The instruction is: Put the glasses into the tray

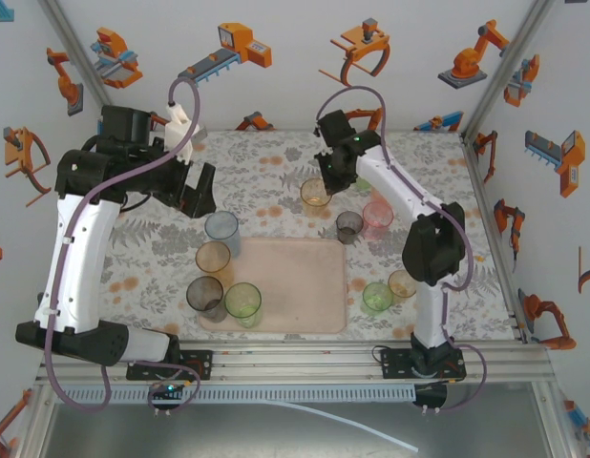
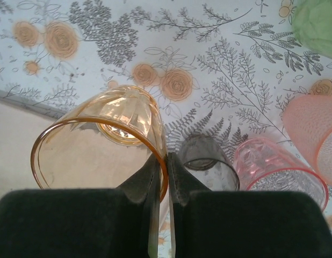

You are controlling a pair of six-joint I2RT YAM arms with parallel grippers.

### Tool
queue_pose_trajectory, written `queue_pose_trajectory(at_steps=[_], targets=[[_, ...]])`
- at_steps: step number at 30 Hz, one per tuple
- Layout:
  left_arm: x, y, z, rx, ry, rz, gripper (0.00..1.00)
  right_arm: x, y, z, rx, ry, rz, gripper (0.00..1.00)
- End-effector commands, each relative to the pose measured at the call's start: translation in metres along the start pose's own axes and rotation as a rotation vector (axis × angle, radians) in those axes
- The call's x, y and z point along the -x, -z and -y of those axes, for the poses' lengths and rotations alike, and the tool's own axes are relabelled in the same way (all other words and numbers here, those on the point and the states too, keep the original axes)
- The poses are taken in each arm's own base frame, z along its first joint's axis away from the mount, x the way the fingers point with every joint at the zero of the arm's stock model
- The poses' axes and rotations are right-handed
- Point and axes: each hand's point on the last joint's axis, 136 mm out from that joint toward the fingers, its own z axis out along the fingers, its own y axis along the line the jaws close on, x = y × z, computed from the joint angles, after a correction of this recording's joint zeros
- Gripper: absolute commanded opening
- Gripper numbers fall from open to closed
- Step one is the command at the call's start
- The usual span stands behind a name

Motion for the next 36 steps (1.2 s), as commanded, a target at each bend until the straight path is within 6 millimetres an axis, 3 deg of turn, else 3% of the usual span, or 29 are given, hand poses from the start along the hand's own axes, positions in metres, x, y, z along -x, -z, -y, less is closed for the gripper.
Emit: queue_pose_trajectory(at_steps=[1, 10, 22, 36], targets=[[0.01, 0.008, -0.011, 0.044, 0.054, 0.05, 0.97, 0.003, 0.042, -0.024, 0.003, 0.056, 0.042, 0.13], [0.016, 0.022, -0.021, 0.077, 0.122, 0.109, 0.97, -0.034, 0.057, -0.1, 0.068, 0.139, 0.012, 0.13], [0.017, 0.029, -0.018, 0.06, 0.144, 0.136, 0.97, -0.089, 0.051, -0.169, 0.084, 0.178, -0.006, 0.13], [0.015, 0.033, -0.017, 0.054, 0.155, 0.145, 0.97, -0.12, 0.024, -0.207, 0.085, 0.181, -0.041, 0.13]])
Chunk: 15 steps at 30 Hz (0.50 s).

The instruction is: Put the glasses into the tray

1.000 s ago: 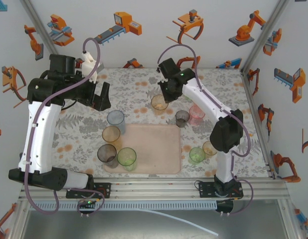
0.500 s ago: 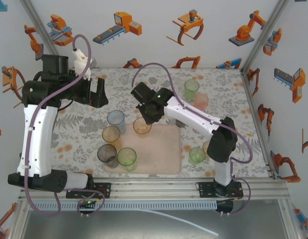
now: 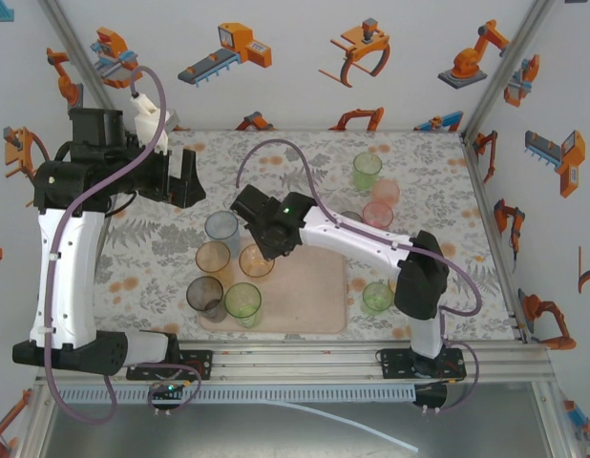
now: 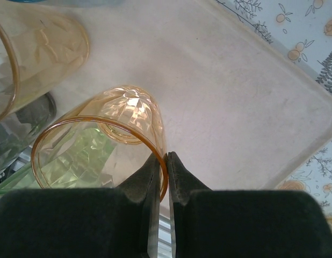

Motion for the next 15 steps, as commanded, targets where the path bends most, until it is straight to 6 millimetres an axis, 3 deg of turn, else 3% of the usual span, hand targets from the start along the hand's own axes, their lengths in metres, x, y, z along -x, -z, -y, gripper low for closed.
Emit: queue_pose_trajectory(at_steps=[1, 15], targets=[[0.002, 0.004, 0.004, -0.022, 0.015, 0.02, 0.97, -0.001, -0.012, -0.003, -0.02, -0.032, 0.006, 0.14], [0.001, 0.004, 0.004, -0.025, 0.023, 0.021, 0.97, -0.011, -0.034, -0.006, -0.018, -0.059, -0.023, 0.14]])
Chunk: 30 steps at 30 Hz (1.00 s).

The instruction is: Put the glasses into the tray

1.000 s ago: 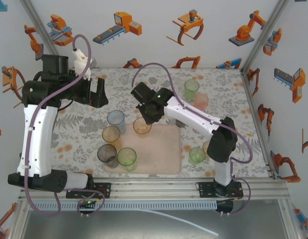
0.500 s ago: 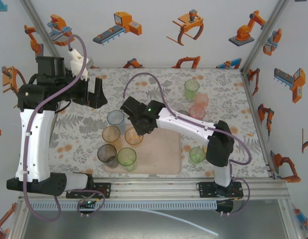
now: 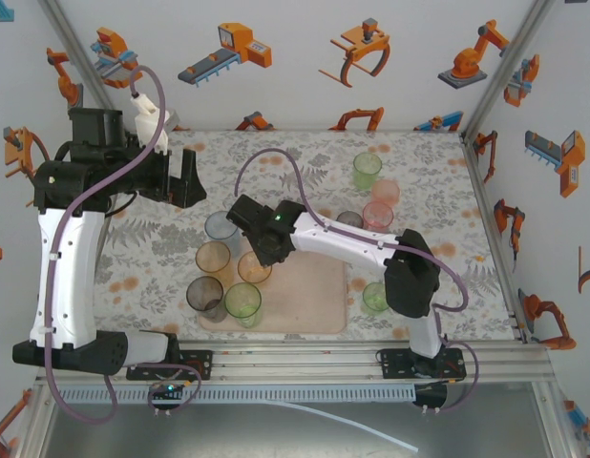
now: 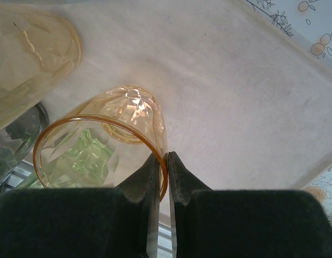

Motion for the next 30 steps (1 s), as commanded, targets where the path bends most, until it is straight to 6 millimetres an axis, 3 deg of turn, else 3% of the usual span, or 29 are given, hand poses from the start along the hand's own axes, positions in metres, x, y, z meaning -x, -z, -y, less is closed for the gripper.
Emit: queue_pose_trajectory(at_steps=[1, 30], targets=[[0.001, 0.004, 0.003, -0.014, 0.018, 0.019, 0.97, 0.001, -0.006, -0.003, 0.005, -0.03, 0.008, 0.15], [0.001, 0.002, 0.002, -0.024, 0.034, 0.016, 0.97, -0.014, -0.03, -0.012, 0.047, -0.057, -0.038, 0.16]])
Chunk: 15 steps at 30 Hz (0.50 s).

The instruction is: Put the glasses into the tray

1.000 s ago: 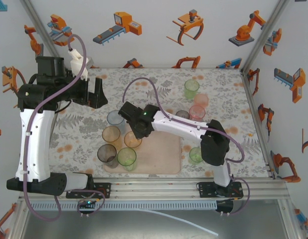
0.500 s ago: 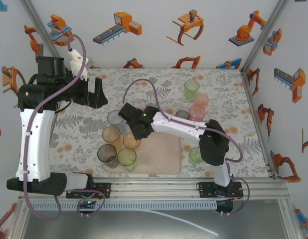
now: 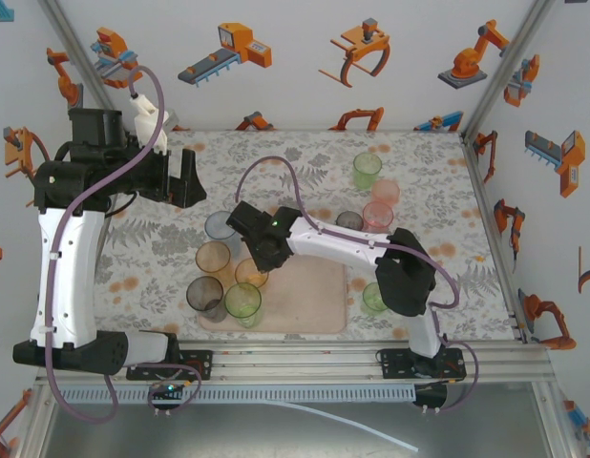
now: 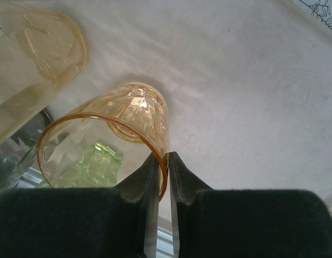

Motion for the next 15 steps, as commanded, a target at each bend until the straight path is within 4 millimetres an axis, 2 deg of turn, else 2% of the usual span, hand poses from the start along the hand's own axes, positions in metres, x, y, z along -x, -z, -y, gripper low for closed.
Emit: queue_pose_trajectory(at_steps=[1, 9, 15], targets=[[0.0026, 0.003, 0.0023, -0.017, 0.018, 0.022, 0.97, -0.0017, -0.0064, -0.0034, 0.003, -0.016, -0.002, 0.16], [0.0031, 0.0045, 0.0022, -0.016, 0.019, 0.027, 0.97, -0.0017, -0.0092, -0.0059, 0.014, -0.019, -0.004, 0.19], [0.0031, 0.0052, 0.0022, -0.017, 0.021, 0.029, 0.97, 0.0019, -0.005, -0.0053, 0.014, -0.015, 0.01, 0.3]])
